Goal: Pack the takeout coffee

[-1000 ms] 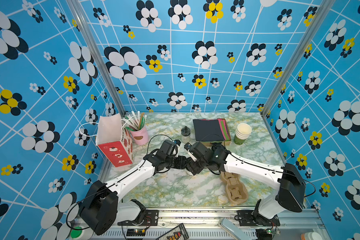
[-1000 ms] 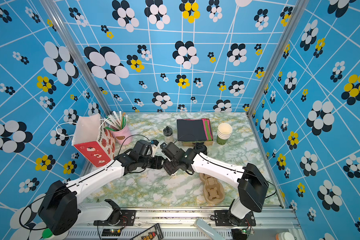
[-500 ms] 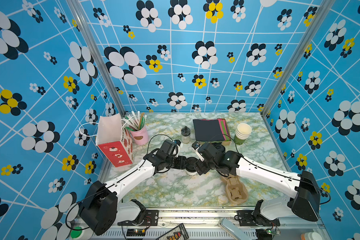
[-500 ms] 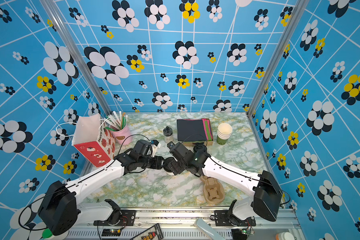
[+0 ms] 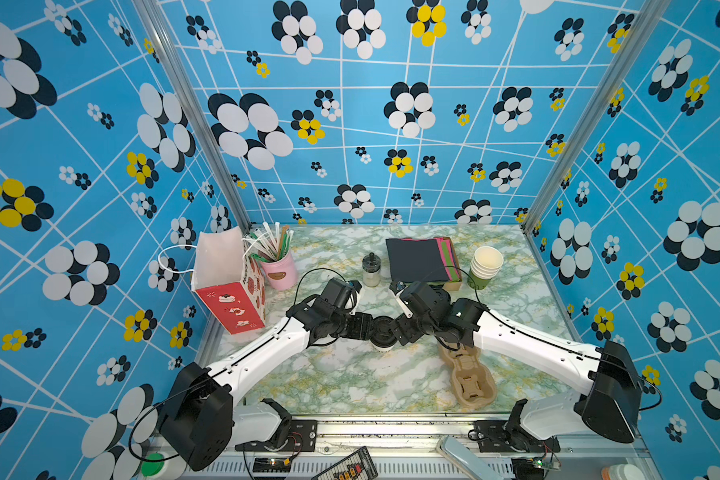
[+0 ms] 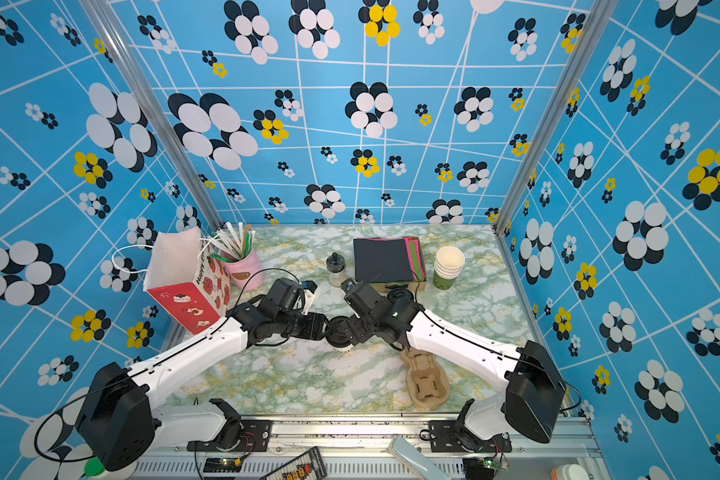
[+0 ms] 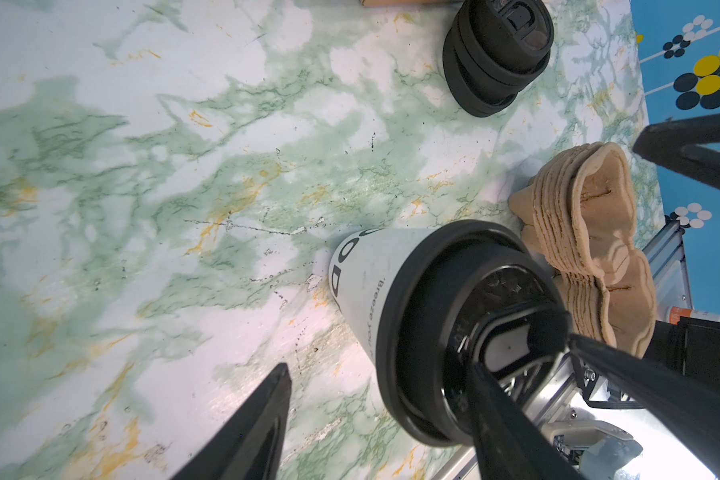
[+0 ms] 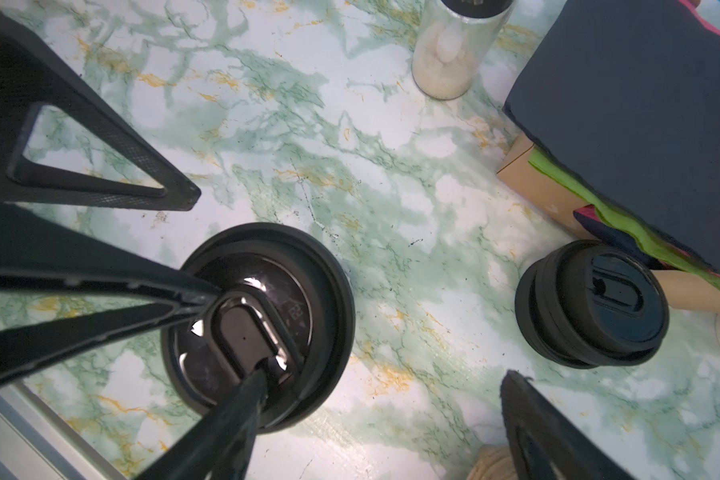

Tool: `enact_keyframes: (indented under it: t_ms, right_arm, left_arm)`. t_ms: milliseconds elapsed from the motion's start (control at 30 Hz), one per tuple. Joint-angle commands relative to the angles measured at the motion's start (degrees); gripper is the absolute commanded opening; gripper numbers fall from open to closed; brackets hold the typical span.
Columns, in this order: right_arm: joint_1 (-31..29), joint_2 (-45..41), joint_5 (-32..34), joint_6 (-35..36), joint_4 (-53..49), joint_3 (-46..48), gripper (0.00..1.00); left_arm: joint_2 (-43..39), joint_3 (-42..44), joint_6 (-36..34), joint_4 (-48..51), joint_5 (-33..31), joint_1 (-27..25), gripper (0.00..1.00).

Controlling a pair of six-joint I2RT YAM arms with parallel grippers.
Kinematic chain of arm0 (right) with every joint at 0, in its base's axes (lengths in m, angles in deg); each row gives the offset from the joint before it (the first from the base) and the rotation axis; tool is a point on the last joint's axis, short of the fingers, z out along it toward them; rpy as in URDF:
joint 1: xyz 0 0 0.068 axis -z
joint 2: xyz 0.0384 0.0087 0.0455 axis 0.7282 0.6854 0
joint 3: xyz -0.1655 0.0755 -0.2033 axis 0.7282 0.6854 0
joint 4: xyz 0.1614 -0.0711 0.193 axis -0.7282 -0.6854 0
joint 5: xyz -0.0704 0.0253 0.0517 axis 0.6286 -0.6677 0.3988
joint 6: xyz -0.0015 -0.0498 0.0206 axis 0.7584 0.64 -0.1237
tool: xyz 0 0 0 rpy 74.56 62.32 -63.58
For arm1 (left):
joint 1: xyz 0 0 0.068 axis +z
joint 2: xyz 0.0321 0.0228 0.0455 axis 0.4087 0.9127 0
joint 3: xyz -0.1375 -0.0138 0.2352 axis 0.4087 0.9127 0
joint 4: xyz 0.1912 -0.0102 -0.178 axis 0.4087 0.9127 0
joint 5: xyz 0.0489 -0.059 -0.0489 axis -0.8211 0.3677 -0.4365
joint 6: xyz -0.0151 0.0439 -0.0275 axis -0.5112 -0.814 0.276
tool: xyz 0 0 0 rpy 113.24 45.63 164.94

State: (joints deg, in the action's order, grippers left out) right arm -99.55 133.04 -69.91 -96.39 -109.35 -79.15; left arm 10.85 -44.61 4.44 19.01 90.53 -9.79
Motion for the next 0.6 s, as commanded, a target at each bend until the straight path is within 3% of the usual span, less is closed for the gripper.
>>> enact_keyframes:
  t_ms: [0,300,567]
  right_arm:
    - [0.6,0.8,0.0,-0.8,-0.5,0.2,0.91]
    - [1.5,2.3,-1.2,-0.6,-0.4,-0.5,0.91]
    - [1.6,1.4,-2.1,-0.7,-0.6,-1.8,0.91]
  left_arm:
    - [1.4,-1.9,0.0,1.7,0.8,-0.4,0.69]
    - [1.5,-3.8,0.5,-0.4,4.0,1.1,0.72]
    - [-4.4,-1.4,3.1,-2.6,6.1,4.0,0.72]
